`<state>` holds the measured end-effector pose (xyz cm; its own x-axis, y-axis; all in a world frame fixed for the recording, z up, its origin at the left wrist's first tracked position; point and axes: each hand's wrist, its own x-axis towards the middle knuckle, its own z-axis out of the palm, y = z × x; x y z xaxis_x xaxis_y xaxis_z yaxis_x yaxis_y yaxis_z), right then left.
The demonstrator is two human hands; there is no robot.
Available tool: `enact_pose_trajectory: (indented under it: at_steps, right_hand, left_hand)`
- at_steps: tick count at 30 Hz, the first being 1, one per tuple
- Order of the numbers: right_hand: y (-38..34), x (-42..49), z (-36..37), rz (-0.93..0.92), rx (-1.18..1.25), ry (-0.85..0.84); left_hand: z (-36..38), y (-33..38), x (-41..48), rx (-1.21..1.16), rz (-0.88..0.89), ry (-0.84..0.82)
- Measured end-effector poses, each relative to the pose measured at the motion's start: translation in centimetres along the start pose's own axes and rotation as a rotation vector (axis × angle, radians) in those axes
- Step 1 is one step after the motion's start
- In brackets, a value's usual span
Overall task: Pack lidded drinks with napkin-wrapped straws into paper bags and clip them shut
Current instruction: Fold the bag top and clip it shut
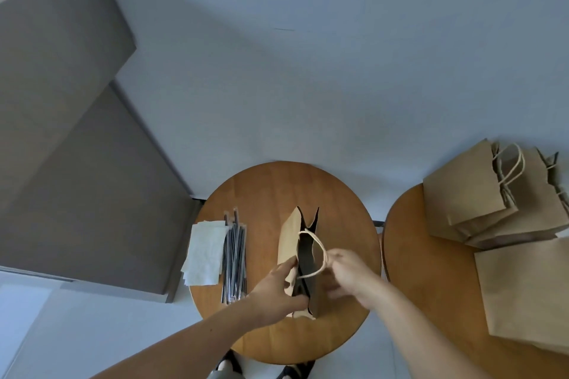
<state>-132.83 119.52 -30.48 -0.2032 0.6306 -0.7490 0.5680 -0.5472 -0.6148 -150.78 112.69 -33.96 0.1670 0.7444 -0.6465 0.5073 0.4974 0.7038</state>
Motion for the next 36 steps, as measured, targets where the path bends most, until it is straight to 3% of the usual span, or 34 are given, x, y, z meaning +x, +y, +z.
enact_pose_trajectory:
  at_steps: [2, 7, 14, 19, 24, 28, 36]
  right_hand:
    - [0.5, 0.3, 1.6, -0.045, 0.056, -0.056]
    - [0.8, 0.5, 3.2, -0.149, 0.034, -0.014]
    - [2.2, 1.1, 1.6, -0.32, -0.175, -0.023]
    - [4.2, 2.2, -0.3, -0.398, -0.36, 0.171]
    - [8.7, 4.6, -3.5, -0.246, -0.578, 0.331]
    - [12.6, 7.6, -5.9, -0.104, -0.753, 0.327]
    - [14.6, 13.7, -4.9, -0.025, -0.866, 0.309]
  left_hand:
    - [0.9, 0.9, 0.1, 0.092, -0.003, 0.107]
    - [2.2, 3.2, 1.2, 0.281, -0.037, 0.335]
    - [0.1, 3.1, 2.1, 0.409, 0.008, 0.313]
    - [-2.6, 3.0, 2.4, 0.539, 0.009, 0.297]
    - [-4.9, 4.2, 2.7, 0.781, 0.087, 0.196]
    - [-5.1, 4.0, 3.2, 0.804, 0.143, 0.172]
    - [-3.4, 0.9, 4.4, 0.481, 0.136, 0.479]
